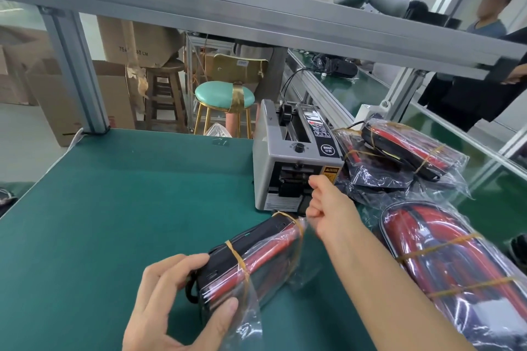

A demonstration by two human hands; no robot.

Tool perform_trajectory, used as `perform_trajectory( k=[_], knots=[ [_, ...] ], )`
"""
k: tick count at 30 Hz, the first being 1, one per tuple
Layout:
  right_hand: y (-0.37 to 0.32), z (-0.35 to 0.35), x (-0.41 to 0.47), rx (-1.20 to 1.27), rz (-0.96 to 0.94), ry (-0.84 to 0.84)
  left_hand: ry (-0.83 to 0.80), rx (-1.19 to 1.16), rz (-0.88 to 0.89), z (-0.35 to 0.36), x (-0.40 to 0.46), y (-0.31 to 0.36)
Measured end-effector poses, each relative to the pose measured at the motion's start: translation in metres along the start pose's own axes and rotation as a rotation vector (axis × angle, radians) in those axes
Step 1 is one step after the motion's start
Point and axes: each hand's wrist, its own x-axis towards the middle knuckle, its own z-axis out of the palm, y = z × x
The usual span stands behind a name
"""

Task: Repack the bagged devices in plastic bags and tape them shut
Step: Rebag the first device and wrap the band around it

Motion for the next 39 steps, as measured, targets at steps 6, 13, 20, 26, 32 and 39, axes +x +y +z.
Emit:
perform_trajectory(
  k=[6,13,20,26,32,39],
  knots=[
    [-0.016,-0.017,-0.071,-0.393,-0.271,-0.309,0.077,0.066,0.029,0.002,-0.001,0.004],
    [0.024,-0.012,-0.147,-0.611,-0.393,-0.600,0.129,0.051,-0.009,0.004,-0.005,0.005],
    [0.043,-0.018,-0.148,-0.644,-0.452,-0.425,0.128,-0.001,-0.037,0.007,-0.015,0.004],
    [0.049,-0.026,-0.150,-0.637,-0.468,-0.369,0.139,-0.057,-0.112,0.008,-0.021,0.008],
    [0.048,-0.030,-0.152,-0.658,-0.466,-0.379,0.101,-0.010,-0.068,0.010,-0.028,0.011],
    [0.047,-0.035,-0.161,-0.605,-0.445,-0.358,0.101,-0.028,-0.046,0.009,-0.029,0.016]
  ],
)
